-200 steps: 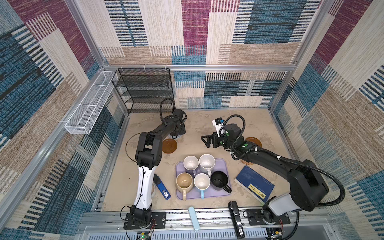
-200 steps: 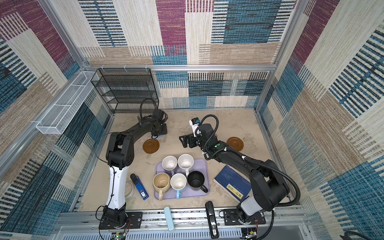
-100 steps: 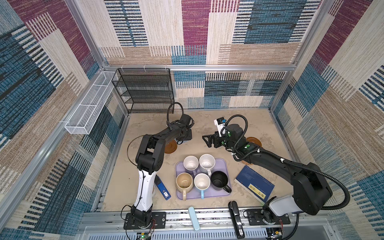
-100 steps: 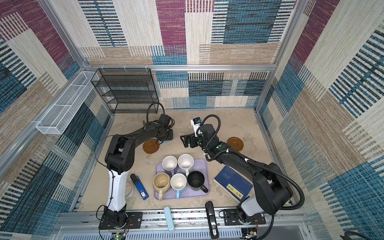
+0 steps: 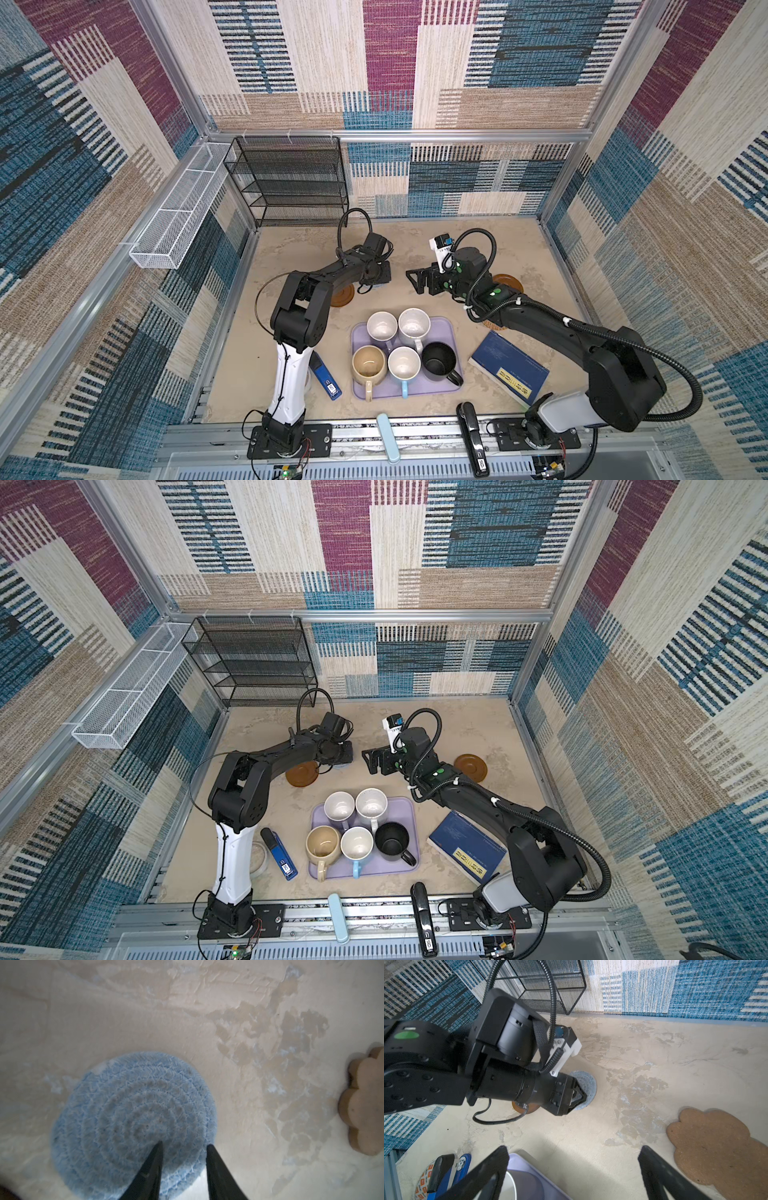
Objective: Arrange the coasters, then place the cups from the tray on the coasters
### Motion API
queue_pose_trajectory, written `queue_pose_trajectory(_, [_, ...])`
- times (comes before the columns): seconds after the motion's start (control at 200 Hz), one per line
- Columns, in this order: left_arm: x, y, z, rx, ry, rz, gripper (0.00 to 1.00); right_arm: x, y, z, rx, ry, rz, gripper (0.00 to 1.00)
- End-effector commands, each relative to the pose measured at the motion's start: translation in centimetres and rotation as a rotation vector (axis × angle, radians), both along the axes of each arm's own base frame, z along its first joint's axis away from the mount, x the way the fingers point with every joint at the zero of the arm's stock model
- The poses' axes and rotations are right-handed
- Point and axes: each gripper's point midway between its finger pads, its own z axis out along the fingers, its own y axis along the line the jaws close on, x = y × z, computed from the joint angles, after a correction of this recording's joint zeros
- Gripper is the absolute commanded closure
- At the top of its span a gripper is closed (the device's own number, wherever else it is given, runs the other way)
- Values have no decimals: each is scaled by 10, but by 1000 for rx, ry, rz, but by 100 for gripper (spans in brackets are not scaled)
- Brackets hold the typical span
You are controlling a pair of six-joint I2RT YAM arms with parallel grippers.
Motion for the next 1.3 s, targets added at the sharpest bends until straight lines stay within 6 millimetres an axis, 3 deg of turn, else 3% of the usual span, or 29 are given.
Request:
queue_pose_trajectory(0.0, [-46, 12, -30, 30, 197, 19, 62, 1, 1, 8, 22, -5, -6, 0])
queue_pose_trajectory(0.496, [-59, 17, -24, 39, 185, 19, 62, 1, 0, 9, 31, 6, -21, 0])
queue_pose_trajectory(0.746, [-58, 12, -10, 38, 159, 19, 61, 2, 0, 7, 28, 12, -22, 0])
queue_pose_trajectory(0.892, [-54, 16, 7, 48, 122, 28, 56, 3, -4, 6, 18, 7, -40, 0])
queue_pose_trajectory(1.082, [-39, 6, 42, -3, 40, 9, 36, 10, -15, 8, -9, -8, -79, 0])
queue_pose_trajectory(1.192, [-36, 1, 68, -47, -7, -7, 31, 17, -34, 5, -1, 3, -109, 0])
queue_pose_trajectory(1.292, [-38, -2, 92, -101, -65, -14, 23, 30, -63, -7, 3, 32, -161, 0])
